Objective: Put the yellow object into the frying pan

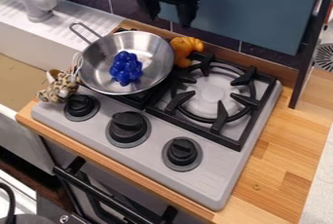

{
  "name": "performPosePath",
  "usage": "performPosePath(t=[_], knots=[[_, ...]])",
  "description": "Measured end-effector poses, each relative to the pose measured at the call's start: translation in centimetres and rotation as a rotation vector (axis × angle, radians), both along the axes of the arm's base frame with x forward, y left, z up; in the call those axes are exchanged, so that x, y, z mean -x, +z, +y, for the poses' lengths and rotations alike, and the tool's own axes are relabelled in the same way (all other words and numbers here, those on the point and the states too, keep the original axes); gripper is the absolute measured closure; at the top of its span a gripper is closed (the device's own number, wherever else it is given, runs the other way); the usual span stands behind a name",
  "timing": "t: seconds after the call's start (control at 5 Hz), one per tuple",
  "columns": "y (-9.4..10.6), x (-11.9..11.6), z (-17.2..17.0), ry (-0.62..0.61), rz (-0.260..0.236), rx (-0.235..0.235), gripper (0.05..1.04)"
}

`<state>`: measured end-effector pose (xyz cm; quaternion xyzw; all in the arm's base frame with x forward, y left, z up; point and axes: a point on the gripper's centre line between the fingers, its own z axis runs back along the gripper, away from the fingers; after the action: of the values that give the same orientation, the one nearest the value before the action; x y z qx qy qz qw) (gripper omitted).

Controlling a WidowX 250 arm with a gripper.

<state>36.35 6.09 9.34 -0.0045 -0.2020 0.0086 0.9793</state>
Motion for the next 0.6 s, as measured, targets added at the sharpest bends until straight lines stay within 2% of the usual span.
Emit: performPosePath(t=[0.2,0.4,0.6], knots=[[-0.3,-0.7,-0.5,-0.080,-0.010,0.054,0.087],[-1.1,-1.2,-0.5,-0.112,0.018,0.073,0.087],[-1.3,-1.6,-0.5,-0.101,0.005,0.059,0.087]])
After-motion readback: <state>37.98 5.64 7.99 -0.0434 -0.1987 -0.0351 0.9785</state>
